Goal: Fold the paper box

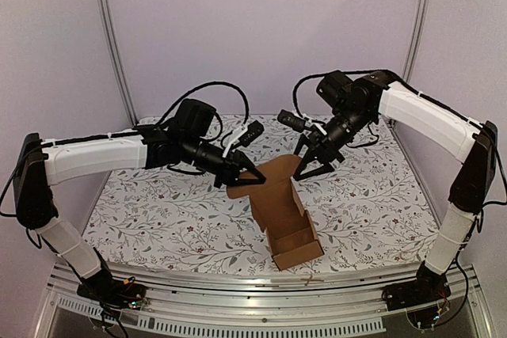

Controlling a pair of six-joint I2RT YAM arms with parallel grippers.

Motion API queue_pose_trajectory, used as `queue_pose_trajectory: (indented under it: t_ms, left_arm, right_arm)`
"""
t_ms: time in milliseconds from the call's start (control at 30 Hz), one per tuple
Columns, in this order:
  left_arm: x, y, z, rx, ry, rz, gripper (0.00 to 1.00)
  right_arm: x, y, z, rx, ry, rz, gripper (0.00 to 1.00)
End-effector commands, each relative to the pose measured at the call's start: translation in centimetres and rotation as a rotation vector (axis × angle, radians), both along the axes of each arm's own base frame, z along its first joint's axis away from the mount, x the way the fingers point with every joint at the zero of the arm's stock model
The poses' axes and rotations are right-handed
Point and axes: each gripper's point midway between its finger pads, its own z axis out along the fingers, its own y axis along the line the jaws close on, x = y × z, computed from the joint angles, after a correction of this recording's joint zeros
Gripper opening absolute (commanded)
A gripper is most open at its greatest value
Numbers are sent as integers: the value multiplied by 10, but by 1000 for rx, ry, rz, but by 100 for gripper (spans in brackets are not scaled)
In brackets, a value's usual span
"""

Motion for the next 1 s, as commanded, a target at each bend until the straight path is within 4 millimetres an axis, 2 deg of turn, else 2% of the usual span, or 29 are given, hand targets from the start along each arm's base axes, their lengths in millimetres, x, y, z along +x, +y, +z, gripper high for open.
queue_pose_trajectory:
  t_ms: [0,167,300,367,433,533,600,700,767,967]
  left_arm:
    - [-5,2,8,-37,6,-29,0]
    - [-7,4,7,-33,1,-36,0]
    - [-10,3,6,-24,-12,-45,0]
    - [-11,3,7,-25,-16,-51,0]
    - [-11,4,7,-23,-16,-52,0]
    - [-11,4,7,-20,-22,-46,0]
    - [-10,4,7,-17,-28,-39,0]
    - [-8,5,7,-13,-35,-31,0]
    - [-6,5,7,-11,-39,-24,0]
    - [1,6,7,-15,-25,5,0]
  right_arm:
    - [-4,8,-4,-2,6,-8,57]
    - [-1,10,1,-22,21,-6,57]
    - [12,-1,19,-4,-66,-39,57]
    - [23,-8,31,35,-68,-88,56]
    - [43,-12,33,44,-79,-158,52]
    - [74,-19,26,10,-77,-291,44]
    - [84,-20,15,-21,-67,-335,41]
    - [83,-19,4,-38,-47,-331,40]
    - [75,-17,1,-36,-25,-303,41]
    - [17,-7,3,-23,-10,-88,47]
